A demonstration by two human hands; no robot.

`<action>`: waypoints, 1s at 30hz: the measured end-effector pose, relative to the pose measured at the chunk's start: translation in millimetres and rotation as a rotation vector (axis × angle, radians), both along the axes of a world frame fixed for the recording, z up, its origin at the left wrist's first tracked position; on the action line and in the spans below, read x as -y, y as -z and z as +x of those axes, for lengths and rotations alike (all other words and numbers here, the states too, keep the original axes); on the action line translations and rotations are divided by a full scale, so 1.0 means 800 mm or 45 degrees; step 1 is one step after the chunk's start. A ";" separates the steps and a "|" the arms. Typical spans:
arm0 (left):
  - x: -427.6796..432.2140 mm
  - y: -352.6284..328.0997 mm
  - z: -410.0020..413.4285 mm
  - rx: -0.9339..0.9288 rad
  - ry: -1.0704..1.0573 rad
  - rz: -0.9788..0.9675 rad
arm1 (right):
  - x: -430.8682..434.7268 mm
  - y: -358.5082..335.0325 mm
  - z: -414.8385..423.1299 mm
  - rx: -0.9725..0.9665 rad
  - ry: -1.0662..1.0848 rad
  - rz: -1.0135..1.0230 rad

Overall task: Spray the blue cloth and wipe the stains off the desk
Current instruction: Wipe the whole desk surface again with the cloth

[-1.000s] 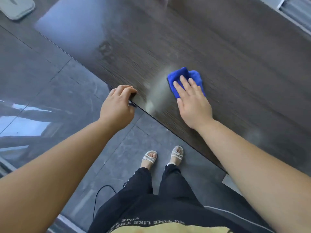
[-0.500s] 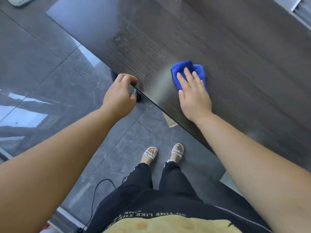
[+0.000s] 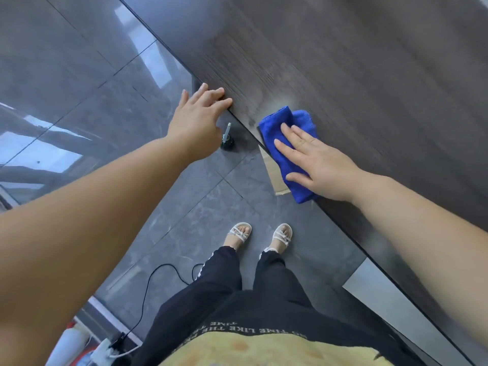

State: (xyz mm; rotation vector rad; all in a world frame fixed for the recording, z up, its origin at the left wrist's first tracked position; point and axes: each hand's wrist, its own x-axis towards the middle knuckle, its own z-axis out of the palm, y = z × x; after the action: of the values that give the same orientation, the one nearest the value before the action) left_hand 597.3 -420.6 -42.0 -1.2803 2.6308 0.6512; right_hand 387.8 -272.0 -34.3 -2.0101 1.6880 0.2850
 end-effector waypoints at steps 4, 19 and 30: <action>0.004 0.000 0.003 -0.042 -0.036 0.075 | 0.025 0.021 0.025 -0.040 0.002 -0.166; 0.010 -0.018 0.002 -0.045 -0.063 0.199 | 0.072 0.029 0.088 0.031 0.361 -0.375; 0.010 -0.009 0.003 -0.051 -0.037 0.236 | 0.127 0.060 0.130 -0.224 0.501 -0.476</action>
State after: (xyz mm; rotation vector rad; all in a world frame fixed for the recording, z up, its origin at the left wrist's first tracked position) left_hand 599.3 -429.0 -34.5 -1.2659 2.5164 0.9103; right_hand 492.0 -373.9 -82.6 -1.8800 2.3438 0.0060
